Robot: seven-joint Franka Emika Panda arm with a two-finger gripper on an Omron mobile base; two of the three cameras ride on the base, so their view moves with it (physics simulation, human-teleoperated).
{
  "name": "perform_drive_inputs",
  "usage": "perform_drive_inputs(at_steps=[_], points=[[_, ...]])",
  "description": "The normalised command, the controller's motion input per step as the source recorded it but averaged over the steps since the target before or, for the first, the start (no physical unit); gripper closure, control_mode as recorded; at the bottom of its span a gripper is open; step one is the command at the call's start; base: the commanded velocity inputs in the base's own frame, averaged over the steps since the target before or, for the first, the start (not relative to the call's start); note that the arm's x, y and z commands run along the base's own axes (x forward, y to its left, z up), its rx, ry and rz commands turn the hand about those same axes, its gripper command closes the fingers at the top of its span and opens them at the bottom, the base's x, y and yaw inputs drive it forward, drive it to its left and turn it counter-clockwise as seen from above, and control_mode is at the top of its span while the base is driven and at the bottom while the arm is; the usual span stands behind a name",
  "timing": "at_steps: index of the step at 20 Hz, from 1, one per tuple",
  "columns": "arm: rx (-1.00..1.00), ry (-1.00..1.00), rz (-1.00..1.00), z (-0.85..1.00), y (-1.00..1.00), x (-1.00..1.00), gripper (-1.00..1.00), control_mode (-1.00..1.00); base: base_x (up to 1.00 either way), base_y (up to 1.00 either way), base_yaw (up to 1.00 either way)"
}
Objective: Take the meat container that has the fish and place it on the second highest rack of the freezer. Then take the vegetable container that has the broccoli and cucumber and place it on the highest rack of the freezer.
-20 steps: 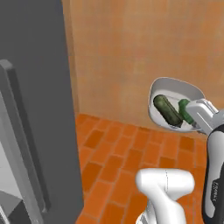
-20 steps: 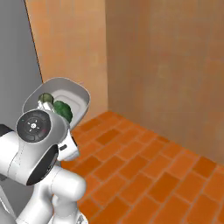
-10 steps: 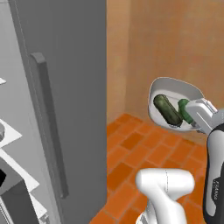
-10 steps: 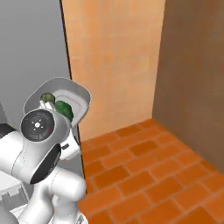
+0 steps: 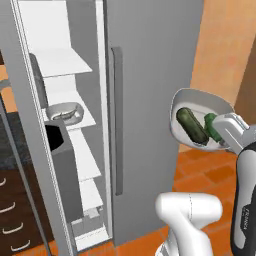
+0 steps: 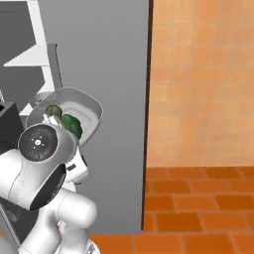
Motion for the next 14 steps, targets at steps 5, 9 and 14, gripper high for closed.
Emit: perform_drive_inputs(at_steps=[5, 9, 14], points=[[0.0, 0.0, 0.0, 0.0, 0.0, 0.0, 1.0, 1.0, 0.0, -0.03, 0.47], [0.0, 0.0, 0.0, 0.0, 0.0, 0.0, 1.0, 1.0, 0.03, 0.05, 0.47], [0.0, 0.0, 0.0, 0.0, 0.0, 0.0, 1.0, 1.0, 0.13, 0.37, 0.34]])
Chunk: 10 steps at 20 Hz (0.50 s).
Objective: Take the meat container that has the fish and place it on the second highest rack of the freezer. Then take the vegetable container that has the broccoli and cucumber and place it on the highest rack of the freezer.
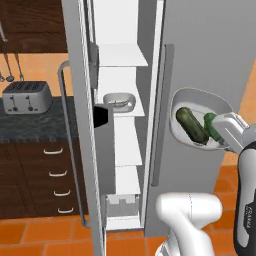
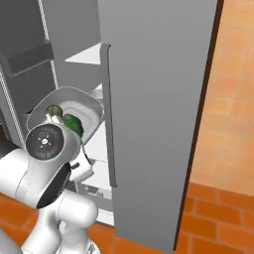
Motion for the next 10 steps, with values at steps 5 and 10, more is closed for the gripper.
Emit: perform_drive_inputs(at_steps=[5, 10], points=[[0.0, 0.0, 0.0, 0.0, 0.0, 0.0, 1.0, 1.0, 0.27, 0.55, 0.08], [0.0, 0.0, 0.0, 0.0, 0.0, 0.0, 1.0, 1.0, 0.8, 0.04, 0.07]])
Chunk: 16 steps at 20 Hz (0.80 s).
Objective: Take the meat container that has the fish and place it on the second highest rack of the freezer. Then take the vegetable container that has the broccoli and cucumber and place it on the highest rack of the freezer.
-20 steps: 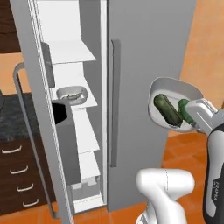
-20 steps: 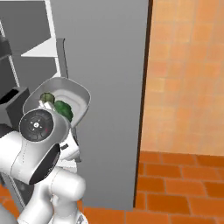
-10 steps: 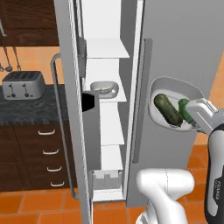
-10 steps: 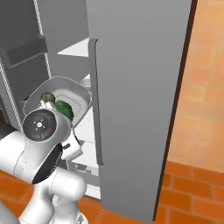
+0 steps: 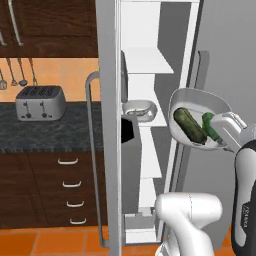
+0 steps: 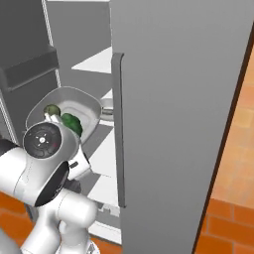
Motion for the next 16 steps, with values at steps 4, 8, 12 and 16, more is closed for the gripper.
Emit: perform_drive_inputs(at_steps=[4, 8, 12, 16], points=[[0.0, 0.0, 0.0, 0.0, 0.0, 0.0, 1.0, 1.0, 0.19, 0.11, 0.14], [0.0, 0.0, 0.0, 0.0, 0.0, 0.0, 1.0, 1.0, 0.13, 0.01, 0.26], [0.0, 0.0, 0.0, 0.0, 0.0, 0.0, 1.0, 1.0, 0.64, 0.16, 0.28], [0.0, 0.0, 0.0, 0.0, 0.0, 0.0, 1.0, 1.0, 0.57, 0.47, 0.25]])
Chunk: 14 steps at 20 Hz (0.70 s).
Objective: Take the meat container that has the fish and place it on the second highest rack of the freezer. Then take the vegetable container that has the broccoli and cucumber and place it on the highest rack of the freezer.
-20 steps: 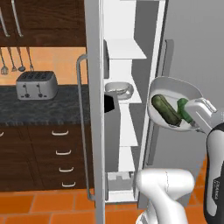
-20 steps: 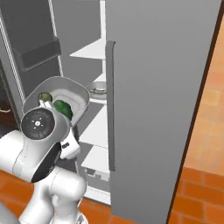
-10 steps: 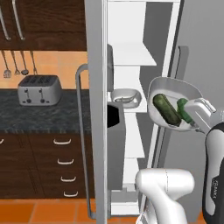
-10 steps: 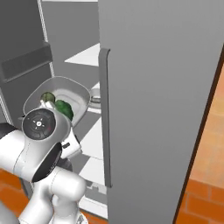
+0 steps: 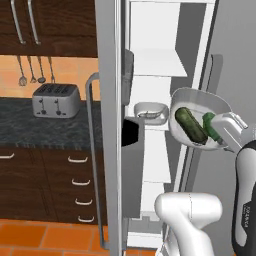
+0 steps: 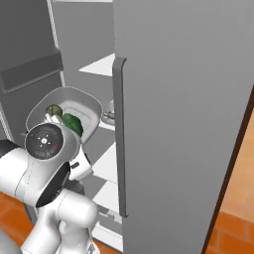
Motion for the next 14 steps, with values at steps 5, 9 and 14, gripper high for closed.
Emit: perform_drive_inputs(at_steps=[5, 9, 14], points=[[0.0, 0.0, 0.0, 0.0, 0.0, 0.0, 1.0, 1.0, 0.19, 0.26, 0.34], [0.0, 0.0, 0.0, 0.0, 0.0, 0.0, 1.0, 1.0, 0.2, 0.15, 0.29], [-0.07, 0.0, 0.06, 0.23, 0.15, -0.06, 1.0, -1.0, 0.0, 0.14, 0.16]])
